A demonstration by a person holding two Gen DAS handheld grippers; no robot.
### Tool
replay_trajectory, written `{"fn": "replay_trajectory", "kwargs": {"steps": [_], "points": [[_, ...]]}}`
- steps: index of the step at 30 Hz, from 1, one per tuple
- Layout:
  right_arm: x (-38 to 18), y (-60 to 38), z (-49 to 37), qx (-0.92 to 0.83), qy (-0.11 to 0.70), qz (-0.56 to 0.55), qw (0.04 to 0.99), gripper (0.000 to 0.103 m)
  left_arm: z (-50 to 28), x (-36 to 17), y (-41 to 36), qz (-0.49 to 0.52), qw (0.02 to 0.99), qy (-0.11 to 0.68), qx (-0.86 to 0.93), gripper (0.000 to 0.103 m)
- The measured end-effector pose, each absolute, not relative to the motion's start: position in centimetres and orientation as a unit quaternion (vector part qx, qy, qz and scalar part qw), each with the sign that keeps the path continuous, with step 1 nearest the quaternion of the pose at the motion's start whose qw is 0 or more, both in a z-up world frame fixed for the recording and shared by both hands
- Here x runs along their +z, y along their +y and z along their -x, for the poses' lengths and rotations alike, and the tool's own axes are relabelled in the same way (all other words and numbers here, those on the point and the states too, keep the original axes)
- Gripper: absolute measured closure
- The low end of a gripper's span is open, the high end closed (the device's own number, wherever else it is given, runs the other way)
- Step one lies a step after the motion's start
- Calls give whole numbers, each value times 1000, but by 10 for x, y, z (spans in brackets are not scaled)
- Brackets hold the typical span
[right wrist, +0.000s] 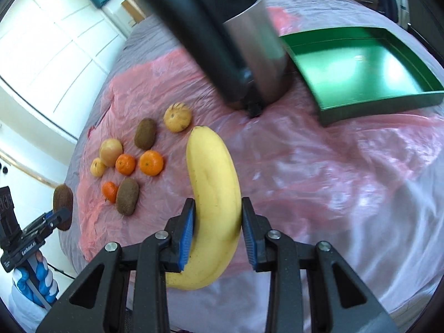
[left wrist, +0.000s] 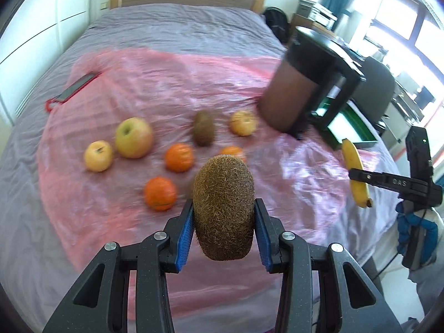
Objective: Organize fruits
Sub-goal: 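Carry the kiwi and banana over the green tray with both tools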
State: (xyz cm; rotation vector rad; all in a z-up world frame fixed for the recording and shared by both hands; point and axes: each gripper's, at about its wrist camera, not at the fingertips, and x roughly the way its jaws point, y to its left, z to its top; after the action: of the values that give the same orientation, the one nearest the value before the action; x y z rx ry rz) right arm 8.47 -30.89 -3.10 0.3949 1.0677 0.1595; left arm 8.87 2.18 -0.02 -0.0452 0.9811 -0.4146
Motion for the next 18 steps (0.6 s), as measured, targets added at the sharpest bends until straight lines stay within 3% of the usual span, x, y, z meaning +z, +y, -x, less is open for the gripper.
{"fn": "replay_trajectory", "kwargs": {"steps": [18], "points": [[9,-504,-96,-32,414,-229,880,83,-117,31,-228,-63,808,462,-360,67]]}}
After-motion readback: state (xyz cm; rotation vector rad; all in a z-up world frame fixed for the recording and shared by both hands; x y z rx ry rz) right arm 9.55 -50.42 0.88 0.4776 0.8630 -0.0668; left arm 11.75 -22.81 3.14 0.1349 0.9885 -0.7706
